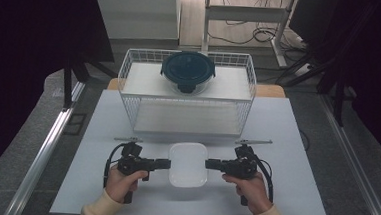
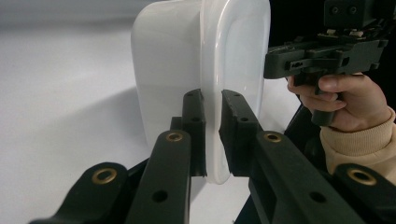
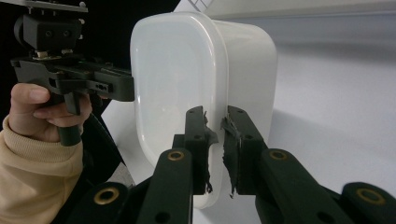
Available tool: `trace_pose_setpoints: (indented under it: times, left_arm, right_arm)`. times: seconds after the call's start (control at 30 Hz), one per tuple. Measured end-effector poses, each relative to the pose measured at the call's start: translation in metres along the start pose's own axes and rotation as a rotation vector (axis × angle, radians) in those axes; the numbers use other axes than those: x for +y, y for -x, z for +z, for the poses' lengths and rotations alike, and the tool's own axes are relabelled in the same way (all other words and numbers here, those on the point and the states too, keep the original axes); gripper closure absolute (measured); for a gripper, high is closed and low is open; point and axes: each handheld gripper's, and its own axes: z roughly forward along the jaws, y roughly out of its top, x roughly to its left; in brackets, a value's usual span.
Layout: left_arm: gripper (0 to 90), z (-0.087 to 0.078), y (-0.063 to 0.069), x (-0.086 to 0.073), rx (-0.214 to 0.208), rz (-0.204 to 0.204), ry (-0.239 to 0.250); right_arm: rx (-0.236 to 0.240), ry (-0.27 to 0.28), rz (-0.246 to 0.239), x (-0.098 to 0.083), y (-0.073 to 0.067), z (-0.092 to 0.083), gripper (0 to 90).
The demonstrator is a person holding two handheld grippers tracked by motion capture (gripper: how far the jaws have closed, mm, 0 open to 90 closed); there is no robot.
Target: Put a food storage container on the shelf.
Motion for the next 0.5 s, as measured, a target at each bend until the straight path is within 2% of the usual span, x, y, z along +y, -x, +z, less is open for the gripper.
trace_pose_setpoints:
  times: [0.23,0.5]
  left_arm:
    - [80.9,-0.0022,0.0036,0.0022,-0.007,0.015,0.014]
    - [80.9,-0.0050,0.0079,0.0062,0.014,0.043,0.013]
  right_arm:
    - [-0.007,0.013,-0.030,0.0027,-0.0043,-0.0036,79.1]
    - [-0.011,0.018,-0.051,0.0048,-0.0069,-0.0040,79.0]
